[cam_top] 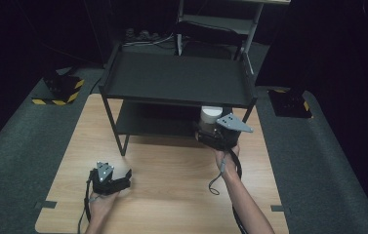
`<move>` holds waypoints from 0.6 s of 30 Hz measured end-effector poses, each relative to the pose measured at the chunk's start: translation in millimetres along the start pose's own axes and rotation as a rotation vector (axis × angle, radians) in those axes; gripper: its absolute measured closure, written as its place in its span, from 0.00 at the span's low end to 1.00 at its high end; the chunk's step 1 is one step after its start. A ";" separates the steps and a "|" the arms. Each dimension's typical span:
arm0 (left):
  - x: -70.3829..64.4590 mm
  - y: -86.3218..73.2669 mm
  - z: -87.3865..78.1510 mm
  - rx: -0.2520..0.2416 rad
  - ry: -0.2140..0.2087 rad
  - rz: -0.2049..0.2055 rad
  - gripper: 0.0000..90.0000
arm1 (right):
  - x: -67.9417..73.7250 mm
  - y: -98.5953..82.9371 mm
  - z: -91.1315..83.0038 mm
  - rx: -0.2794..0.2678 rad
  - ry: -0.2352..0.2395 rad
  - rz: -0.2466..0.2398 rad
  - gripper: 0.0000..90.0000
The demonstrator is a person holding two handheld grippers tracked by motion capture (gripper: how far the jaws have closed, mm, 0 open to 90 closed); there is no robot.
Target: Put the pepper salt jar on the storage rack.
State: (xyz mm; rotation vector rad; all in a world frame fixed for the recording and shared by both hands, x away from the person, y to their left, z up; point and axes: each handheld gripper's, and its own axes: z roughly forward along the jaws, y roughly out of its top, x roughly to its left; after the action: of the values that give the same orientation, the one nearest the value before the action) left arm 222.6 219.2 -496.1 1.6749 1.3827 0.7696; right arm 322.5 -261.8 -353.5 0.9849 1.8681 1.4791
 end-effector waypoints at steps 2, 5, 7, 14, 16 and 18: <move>0.5 -0.2 0.0 -0.001 -0.001 -0.004 0.06 | -0.7 0.2 0.9 -0.001 -0.001 0.003 0.32; 0.9 -0.2 -0.1 -0.002 -0.001 -0.008 0.06 | -1.2 1.7 6.1 0.005 -0.017 0.002 0.32; 1.0 -0.2 -0.1 -0.002 -0.001 -0.009 0.06 | -1.4 1.4 7.7 0.005 -0.023 0.001 0.32; 1.1 -0.3 -0.1 -0.003 -0.002 -0.009 0.06 | -2.1 -2.3 14.6 -0.006 -0.044 0.013 0.32; 1.1 0.0 0.0 -0.001 -0.003 -0.007 0.06 | -1.7 -2.5 16.0 -0.007 -0.049 0.018 0.32; 1.4 0.1 0.0 -0.001 -0.003 -0.010 0.06 | -1.7 -2.5 17.9 -0.007 -0.052 0.015 0.32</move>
State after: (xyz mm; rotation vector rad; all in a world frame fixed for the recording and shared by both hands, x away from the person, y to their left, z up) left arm 222.9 220.6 -496.1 1.6664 1.3878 0.7616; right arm 337.1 -253.4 -360.2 1.0262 1.8215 1.4538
